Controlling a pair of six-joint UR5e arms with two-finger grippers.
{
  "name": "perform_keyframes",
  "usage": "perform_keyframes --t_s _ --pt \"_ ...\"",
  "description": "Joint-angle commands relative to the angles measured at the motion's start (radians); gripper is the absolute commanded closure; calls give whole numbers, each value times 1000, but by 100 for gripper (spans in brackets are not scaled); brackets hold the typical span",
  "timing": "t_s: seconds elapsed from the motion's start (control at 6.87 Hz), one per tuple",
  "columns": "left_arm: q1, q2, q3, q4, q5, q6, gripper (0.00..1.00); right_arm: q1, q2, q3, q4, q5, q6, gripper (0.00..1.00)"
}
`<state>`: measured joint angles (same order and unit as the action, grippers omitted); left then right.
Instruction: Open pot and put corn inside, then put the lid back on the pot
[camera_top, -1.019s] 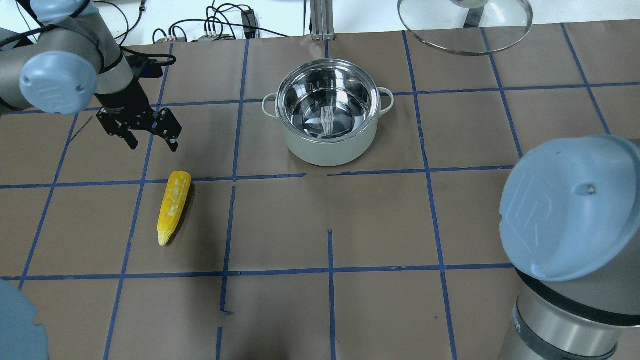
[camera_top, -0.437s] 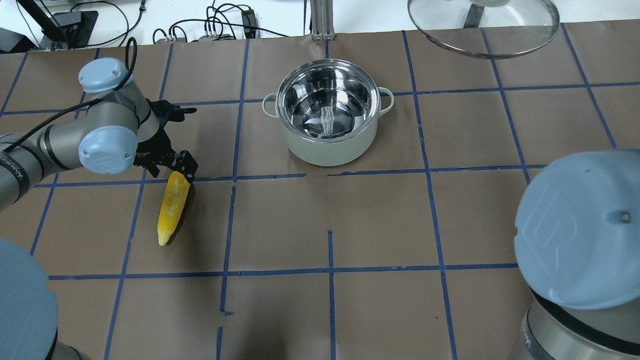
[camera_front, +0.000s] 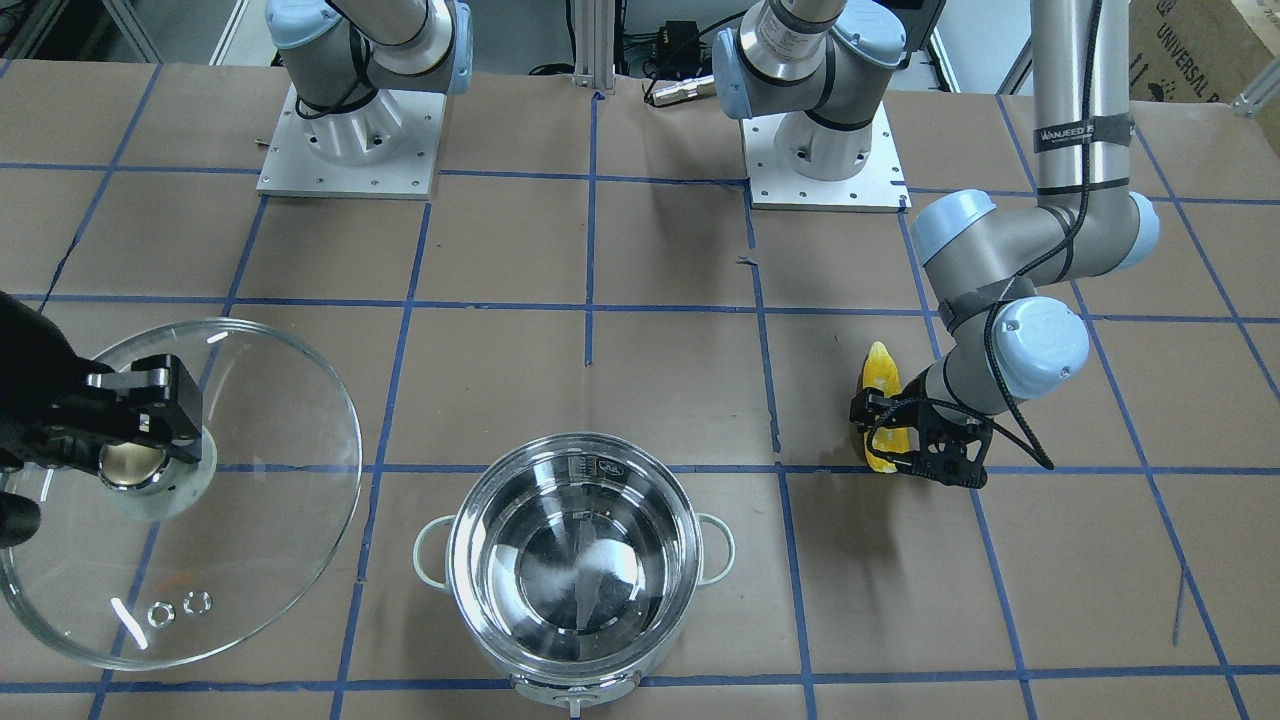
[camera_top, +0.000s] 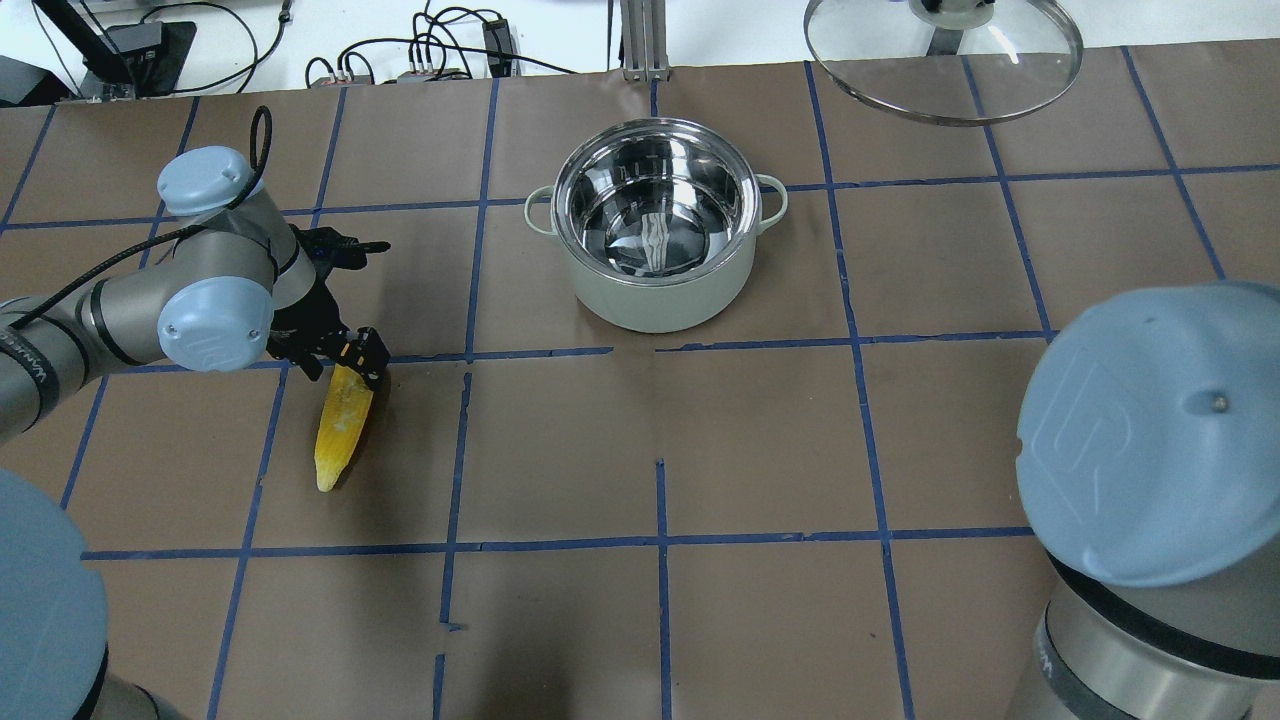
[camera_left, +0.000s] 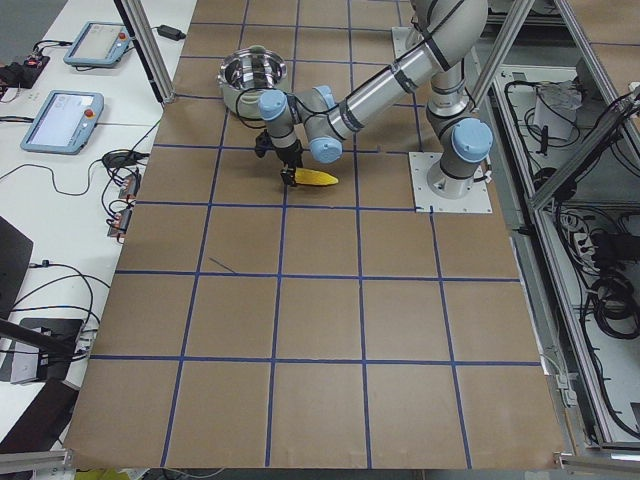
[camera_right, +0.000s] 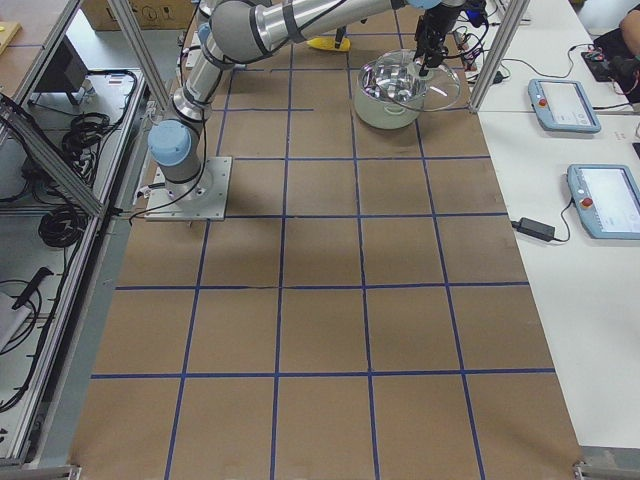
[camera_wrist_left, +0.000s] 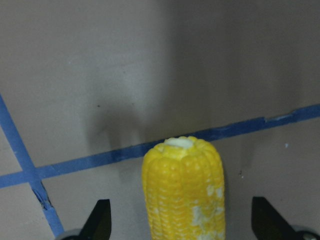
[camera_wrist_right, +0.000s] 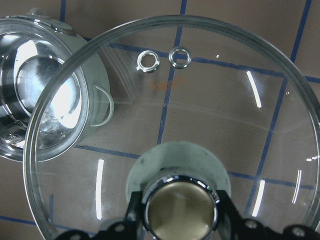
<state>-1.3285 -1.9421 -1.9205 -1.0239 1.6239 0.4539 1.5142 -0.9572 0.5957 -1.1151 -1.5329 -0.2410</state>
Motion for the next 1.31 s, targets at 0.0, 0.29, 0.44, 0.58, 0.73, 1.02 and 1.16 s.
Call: perform_keyframes --t_s 0.0,0.29,0.44,0.58,0.73,1.02,1.16 --pt "-1 0 -5 -4 -7 -9 72 -3 -14 117 -109 0 0 97" --pt "-9 20 15 -15 4 -14 85 0 -58 235 -203 0 0 97" --pt "-30 34 81 -31 -2 -67 85 -2 -95 321 -259 0 0 96" --pt "-49 40 174 -148 -15 -79 85 -3 -148 413 -303 0 0 96" --pt "-76 38 269 -241 -69 -127 85 0 -207 502 -331 2 6 96" --pt "-185 -27 532 -417 -113 -246 85 -3 -346 706 -420 -1 9 96" --pt "-255 -87 675 -464 -121 -338 85 -3 -423 793 -442 -1 14 95"
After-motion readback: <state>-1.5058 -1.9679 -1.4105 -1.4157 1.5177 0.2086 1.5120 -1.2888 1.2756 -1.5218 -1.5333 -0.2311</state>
